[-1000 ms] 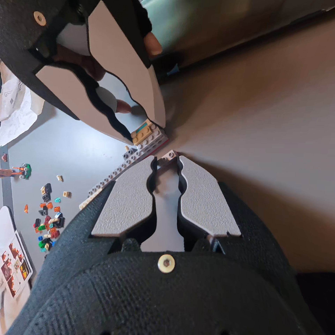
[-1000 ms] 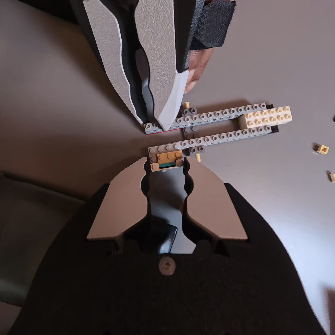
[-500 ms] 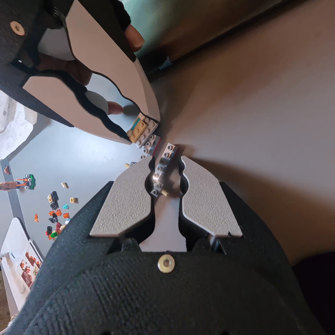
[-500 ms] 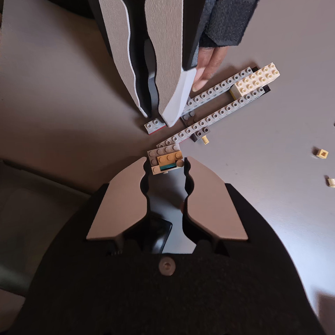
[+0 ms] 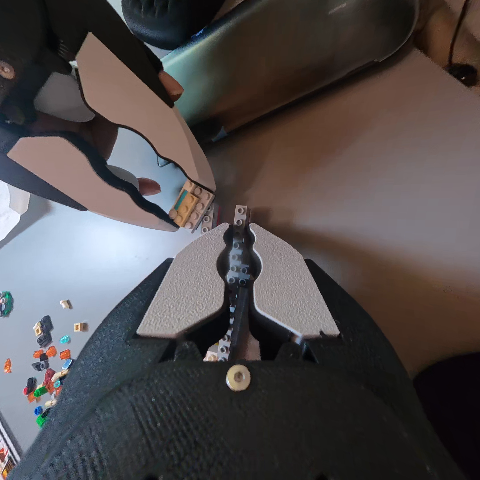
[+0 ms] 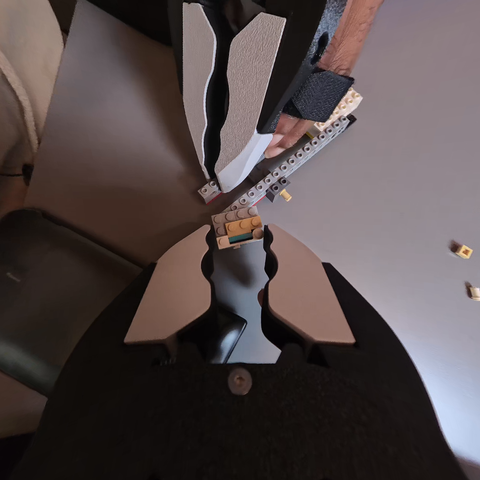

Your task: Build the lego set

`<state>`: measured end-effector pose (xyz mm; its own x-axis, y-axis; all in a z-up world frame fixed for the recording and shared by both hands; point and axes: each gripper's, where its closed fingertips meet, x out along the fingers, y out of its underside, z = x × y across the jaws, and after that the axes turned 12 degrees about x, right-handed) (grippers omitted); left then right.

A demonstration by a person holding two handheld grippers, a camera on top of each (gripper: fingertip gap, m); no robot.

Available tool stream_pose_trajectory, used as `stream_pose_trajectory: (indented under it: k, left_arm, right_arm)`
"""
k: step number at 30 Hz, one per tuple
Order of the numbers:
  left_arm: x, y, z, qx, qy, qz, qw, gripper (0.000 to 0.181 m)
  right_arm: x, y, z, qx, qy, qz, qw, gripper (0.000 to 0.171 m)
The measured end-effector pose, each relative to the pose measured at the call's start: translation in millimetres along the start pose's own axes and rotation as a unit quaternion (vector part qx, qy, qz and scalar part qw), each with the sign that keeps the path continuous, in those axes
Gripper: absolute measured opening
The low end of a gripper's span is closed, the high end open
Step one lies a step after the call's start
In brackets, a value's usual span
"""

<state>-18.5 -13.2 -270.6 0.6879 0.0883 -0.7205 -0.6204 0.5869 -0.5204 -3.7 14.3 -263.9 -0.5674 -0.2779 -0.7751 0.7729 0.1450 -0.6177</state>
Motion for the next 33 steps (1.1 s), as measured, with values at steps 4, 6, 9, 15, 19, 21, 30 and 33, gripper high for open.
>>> stream_pose_trajectory:
  k: [4,6,9,15,19,21,30,33]
  left_arm:
    - [0,-13,-6,0.011,-0.001,-0.029,1.0,0.009]
    - [-2,-20,-7,0.016,-0.002,-0.043,0.999,0.009]
    - [-9,-34,-8,0.02,-0.002,-0.072,0.997,0.009]
    - [-29,-65,-2,-0.007,-0.005,-0.175,0.985,0.009]
    - [-36,-73,2,-0.027,-0.013,-0.218,0.975,0.009]
    - [-37,-69,3,-0.031,-0.02,-0.214,0.976,0.009]
    - [-45,-62,4,-0.042,-0.036,-0.212,0.976,0.008]
    - [-48,-62,4,-0.052,-0.029,-0.221,0.973,0.008]
  right_arm:
    - [-3,-6,11,0.001,-0.037,-0.02,0.999,0.036]
    - [-6,-7,18,0.007,-0.056,-0.029,0.998,0.036]
    - [-15,-12,30,0.012,-0.08,-0.044,0.996,0.036]
    - [-40,-30,48,0.03,-0.133,-0.07,0.988,0.036]
    - [-46,-36,53,0.048,-0.166,-0.078,0.982,0.036]
    - [-46,-34,50,0.059,-0.174,-0.08,0.98,0.035]
    - [-4,10,14,0.027,-0.029,0.002,0.999,0.035]
    - [4,17,3,-0.017,0.038,0.03,0.999,0.038]
